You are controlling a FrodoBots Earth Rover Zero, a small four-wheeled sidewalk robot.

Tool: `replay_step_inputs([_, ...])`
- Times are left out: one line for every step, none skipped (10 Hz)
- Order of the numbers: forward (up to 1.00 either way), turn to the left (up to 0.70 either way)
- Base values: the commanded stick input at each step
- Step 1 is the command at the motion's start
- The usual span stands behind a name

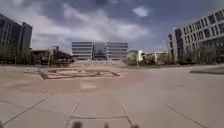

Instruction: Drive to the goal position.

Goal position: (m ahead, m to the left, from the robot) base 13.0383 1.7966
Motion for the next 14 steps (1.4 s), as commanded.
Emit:
replay_step_inputs([0.7, -0.01])
replay_step_inputs([0.7, -0.01])
replay_step_inputs([0.7, -0.01])
replay_step_inputs([0.7, -0.01])
replay_step_inputs([0.7, -0.01])
replay_step_inputs([0.7, -0.04])
replay_step_inputs([0.7, -0.23])
replay_step_inputs([0.7, -0.25])
replay_step_inputs([0.7, -0.2])
replay_step_inputs([0.7, -0.16])
replay_step_inputs([0.7, -0.11])
replay_step_inputs([0.7, -0.07])
replay_step_inputs([0.7, -0.03])
replay_step_inputs([0.7, -0.01])
